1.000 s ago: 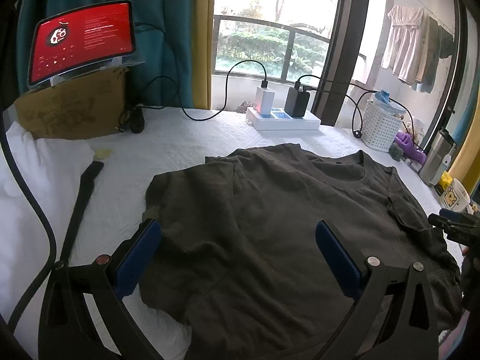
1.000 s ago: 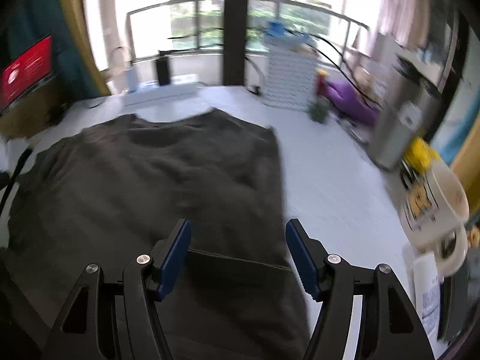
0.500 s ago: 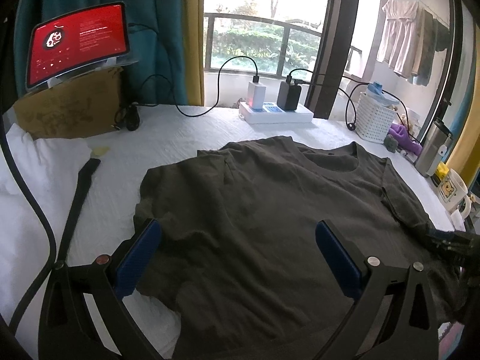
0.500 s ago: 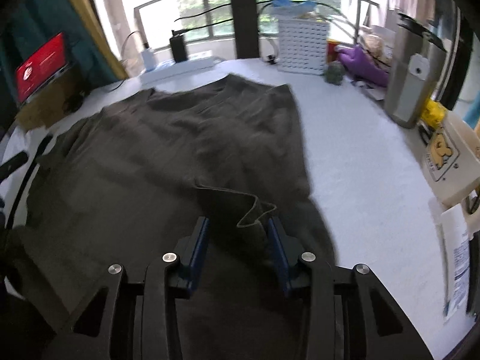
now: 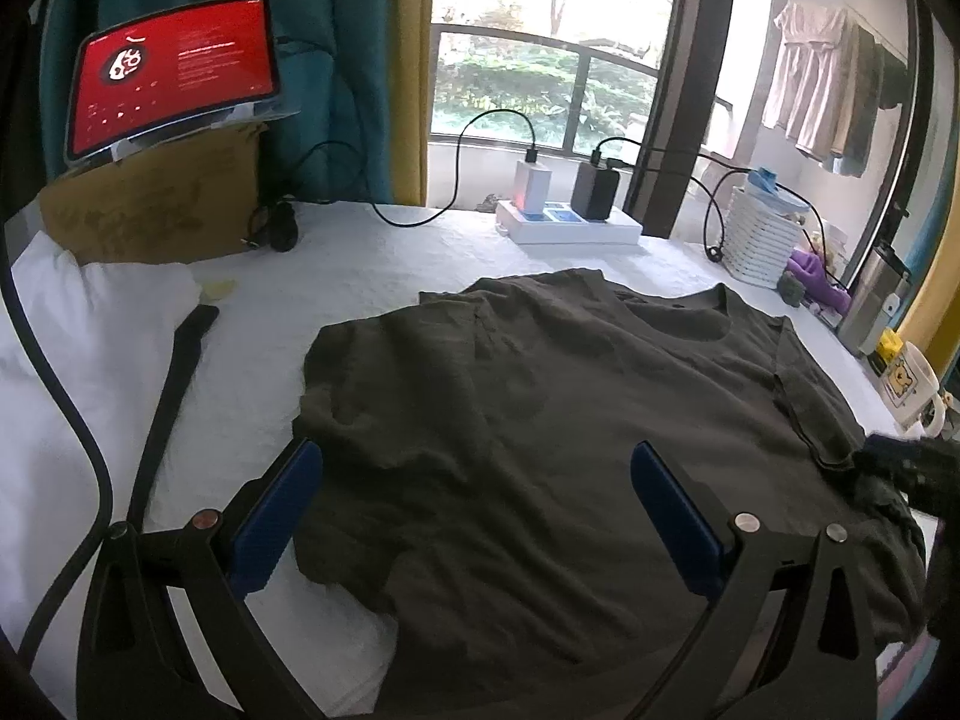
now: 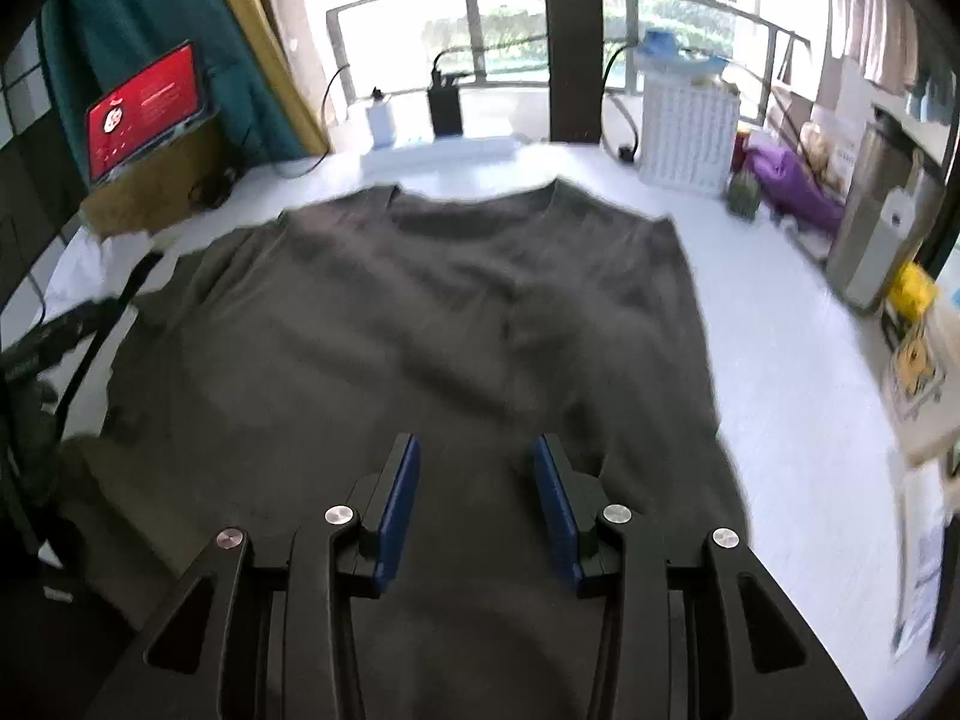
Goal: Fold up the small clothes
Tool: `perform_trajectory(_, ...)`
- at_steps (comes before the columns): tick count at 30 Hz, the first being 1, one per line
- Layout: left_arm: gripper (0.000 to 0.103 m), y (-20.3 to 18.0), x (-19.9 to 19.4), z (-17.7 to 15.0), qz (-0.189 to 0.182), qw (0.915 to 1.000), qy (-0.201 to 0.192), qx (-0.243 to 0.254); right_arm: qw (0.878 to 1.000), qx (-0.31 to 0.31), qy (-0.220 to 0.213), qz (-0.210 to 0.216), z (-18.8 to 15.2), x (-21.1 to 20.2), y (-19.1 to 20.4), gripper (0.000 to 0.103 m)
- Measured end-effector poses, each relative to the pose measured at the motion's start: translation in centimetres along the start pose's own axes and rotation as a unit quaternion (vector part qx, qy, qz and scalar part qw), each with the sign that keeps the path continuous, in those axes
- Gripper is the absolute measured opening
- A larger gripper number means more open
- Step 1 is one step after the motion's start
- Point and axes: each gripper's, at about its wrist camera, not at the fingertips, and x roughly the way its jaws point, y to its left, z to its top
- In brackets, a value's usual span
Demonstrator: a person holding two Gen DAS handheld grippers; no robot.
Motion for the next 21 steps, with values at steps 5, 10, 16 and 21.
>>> perform_trajectory(5,0.102,0.9,1.1,0.4,0.008,0.9999,0.008,-0.009,1.0,0.022,0.006,-0.015,2.7,2.9,-1.6,0.042)
perform_trajectory(10,0.102,2.5,2.2,1.0,0.022,0.9995,0.013,-0.02,0.999,0.033,0.019,-0.016,4.5,6.0,-2.3,0.043)
perform_trajectory(16,0.102,4.6,3.2,2.2,0.045,0.9984,0.014,-0.031,0.998,0.029,0.048,-0.003,5.4,9.4,-1.2,0.045)
perform_trajectory(21,0.102,6.8,4.1,3.2,0.066,0.9969,0.02,-0.04,0.999,-0.007,0.038,0.021,6.1,8.8,1.0,0.053)
